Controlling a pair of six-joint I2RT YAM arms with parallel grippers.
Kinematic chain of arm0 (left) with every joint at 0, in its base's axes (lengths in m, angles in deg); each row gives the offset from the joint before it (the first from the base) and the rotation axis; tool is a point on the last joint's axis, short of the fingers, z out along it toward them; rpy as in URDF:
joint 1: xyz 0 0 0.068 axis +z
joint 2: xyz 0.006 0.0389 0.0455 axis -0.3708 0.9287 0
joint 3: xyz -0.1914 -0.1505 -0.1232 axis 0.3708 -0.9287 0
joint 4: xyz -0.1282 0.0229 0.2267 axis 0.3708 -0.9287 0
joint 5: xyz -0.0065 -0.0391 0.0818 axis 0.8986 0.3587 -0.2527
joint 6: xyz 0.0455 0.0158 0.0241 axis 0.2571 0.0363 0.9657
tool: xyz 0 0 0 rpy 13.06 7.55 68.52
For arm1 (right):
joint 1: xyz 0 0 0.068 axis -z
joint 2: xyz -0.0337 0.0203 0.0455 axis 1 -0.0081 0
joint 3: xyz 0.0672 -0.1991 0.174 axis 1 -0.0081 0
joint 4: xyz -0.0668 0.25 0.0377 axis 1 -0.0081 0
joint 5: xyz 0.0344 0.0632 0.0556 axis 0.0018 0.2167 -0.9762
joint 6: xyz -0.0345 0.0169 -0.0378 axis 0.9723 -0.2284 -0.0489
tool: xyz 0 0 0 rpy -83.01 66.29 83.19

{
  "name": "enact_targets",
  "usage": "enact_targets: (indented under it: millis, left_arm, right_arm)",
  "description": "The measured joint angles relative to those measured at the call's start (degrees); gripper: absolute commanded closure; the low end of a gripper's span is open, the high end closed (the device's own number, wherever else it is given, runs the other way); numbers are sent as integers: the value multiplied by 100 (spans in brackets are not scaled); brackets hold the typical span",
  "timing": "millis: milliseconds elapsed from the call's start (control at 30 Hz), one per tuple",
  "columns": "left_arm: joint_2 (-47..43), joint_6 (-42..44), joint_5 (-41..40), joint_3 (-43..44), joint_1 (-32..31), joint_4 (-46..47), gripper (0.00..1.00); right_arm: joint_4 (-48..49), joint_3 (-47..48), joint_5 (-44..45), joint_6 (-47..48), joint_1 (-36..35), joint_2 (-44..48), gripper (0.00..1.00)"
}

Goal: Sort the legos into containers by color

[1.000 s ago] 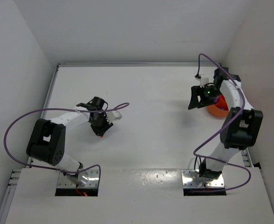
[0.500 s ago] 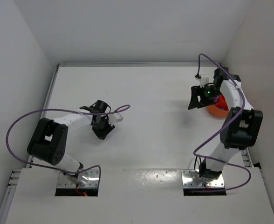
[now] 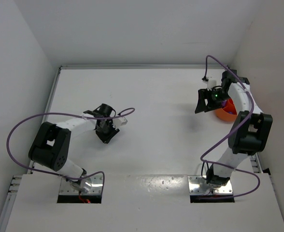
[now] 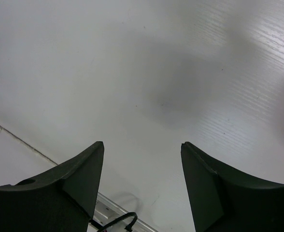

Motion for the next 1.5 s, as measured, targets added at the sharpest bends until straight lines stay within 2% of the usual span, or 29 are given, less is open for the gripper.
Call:
enact_targets:
  millis: [467,800,900,1233,1500]
  left_arm:
    - [48,-81,-149,-13,-11,138,59]
    - [-140,11,-184,9,-90,-118,59]
    - [-431,264,-197,9,57,-387,57]
    - [-975,1423,-640,-256,1228,-1128,57]
    - [-977,1884,-811,-645,1327,-1338,54]
  right_arm:
    - [7,-24,-2,-9,0,0,35]
    - [7,-63,-4,-9,0,0,35]
    - [4,-101,-22,-9,0,0,35]
    - [2,-256,-157,-11,-42,0,35]
    - [4,-256,-203,-11,-70,0,35]
